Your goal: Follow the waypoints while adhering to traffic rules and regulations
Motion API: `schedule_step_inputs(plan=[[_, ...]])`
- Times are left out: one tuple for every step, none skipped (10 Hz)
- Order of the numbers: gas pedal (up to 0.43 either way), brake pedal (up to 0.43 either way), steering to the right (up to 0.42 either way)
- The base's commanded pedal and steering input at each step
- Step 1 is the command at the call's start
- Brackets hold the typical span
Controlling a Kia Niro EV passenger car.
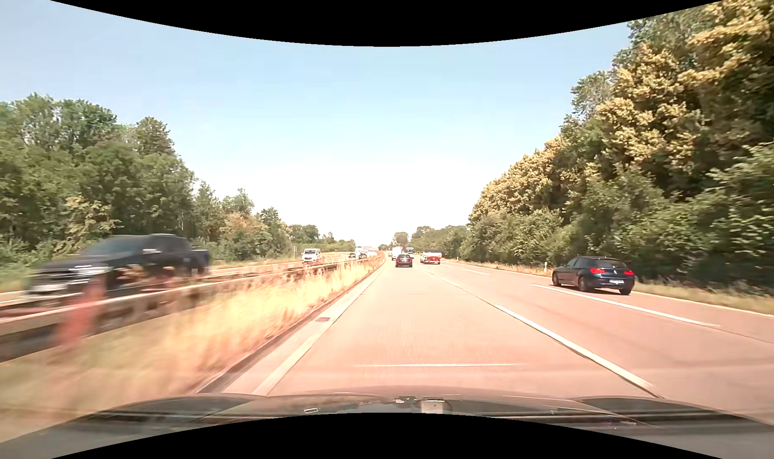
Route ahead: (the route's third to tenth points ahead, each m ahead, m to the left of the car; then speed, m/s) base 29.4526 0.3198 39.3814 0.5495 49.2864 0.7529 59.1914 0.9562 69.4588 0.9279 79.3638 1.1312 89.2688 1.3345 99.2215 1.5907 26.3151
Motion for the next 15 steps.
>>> schedule_step_inputs(plan=[[0.157,0.0,-0.001],[0.169,0.0,-0.001],[0.169,0.0,-0.001],[0.169,0.0,-0.001],[0.169,0.0,-0.001],[0.169,0.0,-0.001],[0.169,0.0,-0.001],[0.177,0.0,-0.001],[0.189,0.0,-0.001],[0.189,0.0,-0.001],[0.197,0.0,-0.001],[0.197,0.0,-0.001],[0.197,0.0,-0.001],[0.209,0.0,-0.001],[0.209,0.0,-0.001]])
